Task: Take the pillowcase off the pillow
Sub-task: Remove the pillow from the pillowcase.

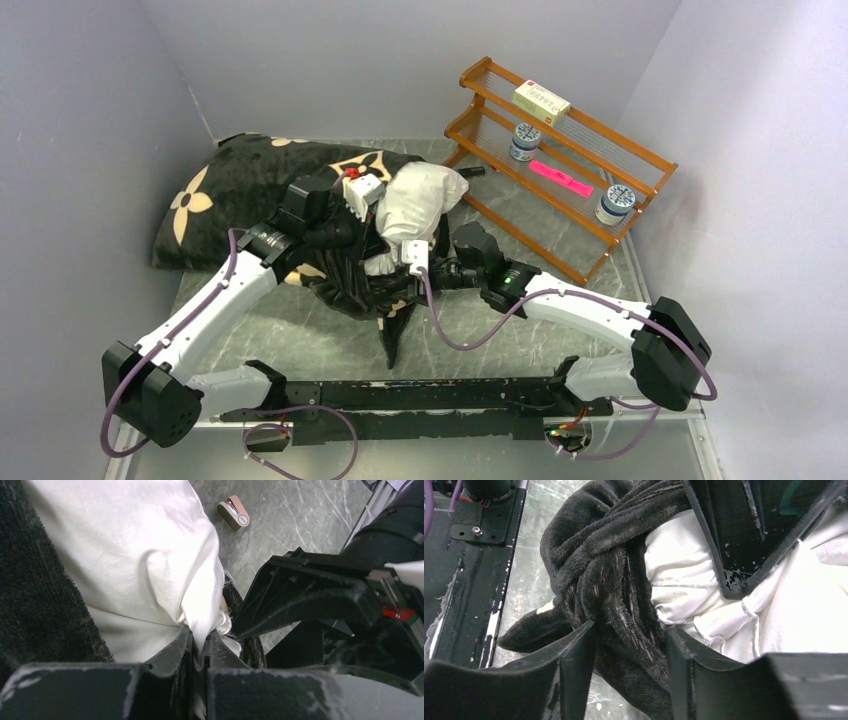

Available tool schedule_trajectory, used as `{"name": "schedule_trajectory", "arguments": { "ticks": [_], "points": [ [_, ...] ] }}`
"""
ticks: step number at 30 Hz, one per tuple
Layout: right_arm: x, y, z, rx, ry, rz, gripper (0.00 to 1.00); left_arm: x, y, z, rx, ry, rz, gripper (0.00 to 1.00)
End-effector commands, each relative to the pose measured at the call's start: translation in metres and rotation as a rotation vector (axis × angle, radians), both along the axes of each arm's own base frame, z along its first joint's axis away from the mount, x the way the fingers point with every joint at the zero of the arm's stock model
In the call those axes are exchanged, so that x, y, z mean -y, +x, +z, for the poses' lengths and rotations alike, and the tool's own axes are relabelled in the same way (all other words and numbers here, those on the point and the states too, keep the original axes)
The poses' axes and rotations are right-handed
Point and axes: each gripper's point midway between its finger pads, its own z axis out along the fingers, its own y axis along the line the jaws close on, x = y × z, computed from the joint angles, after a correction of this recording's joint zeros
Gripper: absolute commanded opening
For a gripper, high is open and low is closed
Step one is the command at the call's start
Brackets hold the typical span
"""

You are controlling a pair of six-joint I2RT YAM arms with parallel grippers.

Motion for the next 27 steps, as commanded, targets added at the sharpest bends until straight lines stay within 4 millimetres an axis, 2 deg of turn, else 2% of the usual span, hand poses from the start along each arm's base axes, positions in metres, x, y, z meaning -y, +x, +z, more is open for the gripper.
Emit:
{"name": "schedule_trajectory", "arguments": {
  "ticks": [1, 4, 10, 15, 20, 27],
  "points": [
    [-0.005, -0.033, -0.005, -0.034, -0.022, 0.096, 0.46, 0.016, 0.022, 0.071, 0.14, -0.145, 0.036, 0.05],
    [-0.002, -0.049, -0.016, -0.054, -0.051, 0.103, 0.26, 0.014, 0.037, 0.071, 0.12, -0.139, 0.117, 0.05],
    [0.002, -0.076, -0.031, -0.077, -0.086, 0.115, 0.0, 0.02, 0.057, 0.07, 0.059, -0.185, 0.211, 0.05],
    [0.003, -0.092, -0.025, -0.051, -0.096, 0.11, 0.0, 0.025, 0.073, 0.054, -0.004, -0.189, 0.287, 0.05],
    [0.006, -0.108, -0.017, -0.034, -0.089, 0.115, 0.0, 0.017, 0.1, 0.045, -0.016, -0.142, 0.417, 0.05],
    [0.01, -0.125, -0.033, -0.064, -0.123, 0.116, 0.0, 0.01, 0.144, 0.063, 0.016, -0.096, 0.557, 0.05]
  ]
}}
